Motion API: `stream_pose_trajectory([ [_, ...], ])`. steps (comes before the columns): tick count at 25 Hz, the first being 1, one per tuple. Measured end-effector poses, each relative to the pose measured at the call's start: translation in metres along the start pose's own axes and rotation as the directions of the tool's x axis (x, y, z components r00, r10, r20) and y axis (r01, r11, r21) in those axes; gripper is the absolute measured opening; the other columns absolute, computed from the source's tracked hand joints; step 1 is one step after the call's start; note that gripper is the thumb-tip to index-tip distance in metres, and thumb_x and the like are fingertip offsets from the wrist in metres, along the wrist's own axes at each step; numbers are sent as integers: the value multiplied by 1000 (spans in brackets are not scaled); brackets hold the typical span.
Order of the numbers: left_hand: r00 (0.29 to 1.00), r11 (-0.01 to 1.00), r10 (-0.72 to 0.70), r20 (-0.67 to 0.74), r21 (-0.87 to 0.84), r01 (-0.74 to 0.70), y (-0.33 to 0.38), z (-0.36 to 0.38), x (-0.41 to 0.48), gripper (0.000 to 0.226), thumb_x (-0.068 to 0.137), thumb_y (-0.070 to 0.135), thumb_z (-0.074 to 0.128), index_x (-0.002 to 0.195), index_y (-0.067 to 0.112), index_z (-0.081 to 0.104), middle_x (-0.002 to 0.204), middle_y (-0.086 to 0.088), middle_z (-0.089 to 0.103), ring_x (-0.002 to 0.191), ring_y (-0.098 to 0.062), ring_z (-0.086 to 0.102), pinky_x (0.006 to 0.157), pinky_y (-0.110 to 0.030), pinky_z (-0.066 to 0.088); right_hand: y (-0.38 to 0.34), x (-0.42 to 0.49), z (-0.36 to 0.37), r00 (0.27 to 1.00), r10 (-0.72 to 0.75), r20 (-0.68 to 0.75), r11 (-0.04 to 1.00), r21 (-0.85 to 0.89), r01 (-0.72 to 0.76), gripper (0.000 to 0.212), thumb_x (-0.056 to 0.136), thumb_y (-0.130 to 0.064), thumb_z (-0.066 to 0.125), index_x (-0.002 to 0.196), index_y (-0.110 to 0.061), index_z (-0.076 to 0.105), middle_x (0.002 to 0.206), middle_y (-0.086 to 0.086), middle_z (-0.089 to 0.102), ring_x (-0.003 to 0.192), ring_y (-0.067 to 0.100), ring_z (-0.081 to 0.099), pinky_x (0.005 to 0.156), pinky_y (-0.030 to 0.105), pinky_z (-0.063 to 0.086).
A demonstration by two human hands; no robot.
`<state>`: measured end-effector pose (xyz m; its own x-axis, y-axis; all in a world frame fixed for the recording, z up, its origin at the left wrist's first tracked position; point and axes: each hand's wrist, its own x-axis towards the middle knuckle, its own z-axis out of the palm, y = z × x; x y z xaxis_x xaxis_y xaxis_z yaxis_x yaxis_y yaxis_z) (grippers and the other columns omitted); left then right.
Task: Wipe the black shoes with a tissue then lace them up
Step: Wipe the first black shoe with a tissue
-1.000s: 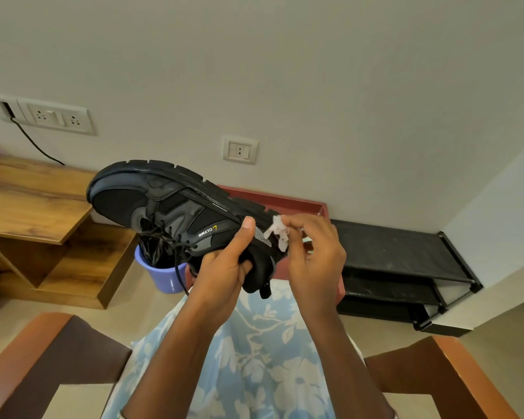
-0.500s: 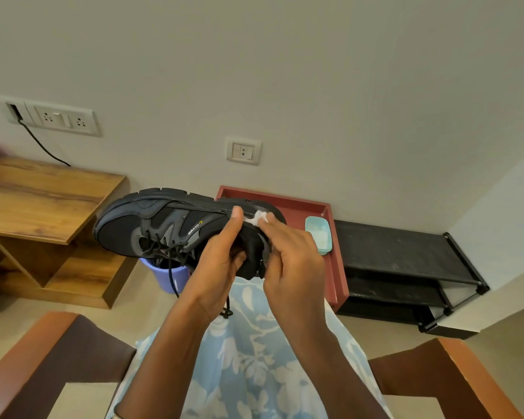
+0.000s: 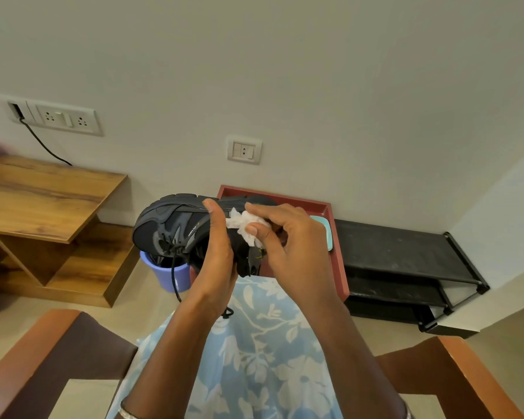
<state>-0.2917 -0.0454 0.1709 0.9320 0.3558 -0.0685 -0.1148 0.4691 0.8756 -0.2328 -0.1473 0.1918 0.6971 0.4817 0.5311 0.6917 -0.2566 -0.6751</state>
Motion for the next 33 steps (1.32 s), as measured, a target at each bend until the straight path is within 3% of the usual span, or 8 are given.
stream_pose_trajectory([
  [3,1000,1000,10,-10,5,-10,0,-4,2,103,79,84,20,122,2,66,120,-20,70,118,-28,65,111,-47,41,-1,-9,0,999,34,4,999,32,-34,15,91,-31,72,105,-30,77,93,-17,68,96,9,55,81,23,48],
  [7,998,998,-18,-56,53,21,-2,-3,2,109,72,89,26,116,-1,68,113,-25,71,113,-31,68,111,-49,43,-5,-29,10,996,-47,-81,999,-14,46,9,89,-28,75,97,-29,78,92,-18,70,95,12,59,84,21,45],
  [13,999,996,-23,-39,83,26,-6,11,-4,77,91,74,20,91,25,80,106,-11,76,105,-21,72,90,-36,50,10,-9,17,982,-7,-187,998,-55,-4,7,95,-30,69,100,-28,74,95,-16,69,94,12,58,80,33,49],
  [19,994,985,-55,-97,160,70,-1,9,-1,100,68,90,29,99,3,68,109,-12,75,108,-22,70,106,-47,48,16,-46,20,964,-84,-253,996,-61,71,11,93,-20,69,102,-25,65,97,-16,66,92,12,59,76,27,50],
  [23,989,979,-45,-143,190,72,-4,16,-4,90,69,94,35,116,26,71,112,-1,76,110,-16,70,106,-45,48,24,-10,5,978,-37,-205,980,-201,-5,11,97,-27,60,99,-23,71,95,-11,68,94,15,56,82,32,43],
  [28,989,976,-18,-145,213,49,7,24,-11,65,74,85,31,82,41,79,97,5,78,101,-12,72,104,-43,49,24,3,-1,985,-109,-131,946,-319,62,17,97,-28,58,103,-26,73,98,-10,68,96,16,51,81,27,34],
  [31,989,969,-12,-150,243,49,7,18,-8,91,61,102,33,112,38,73,123,2,72,121,-15,63,112,-45,40,35,-24,-3,962,-160,-223,964,-246,103,12,95,-18,64,102,-23,71,96,-9,68,95,10,53,82,23,36],
  [33,979,966,-66,-194,231,111,4,11,-1,119,48,108,34,141,37,52,145,6,56,137,-16,48,118,-48,29,42,-41,-3,953,-150,-264,972,-214,94,16,93,-15,66,105,-26,65,98,-10,66,95,3,52,80,25,44],
])
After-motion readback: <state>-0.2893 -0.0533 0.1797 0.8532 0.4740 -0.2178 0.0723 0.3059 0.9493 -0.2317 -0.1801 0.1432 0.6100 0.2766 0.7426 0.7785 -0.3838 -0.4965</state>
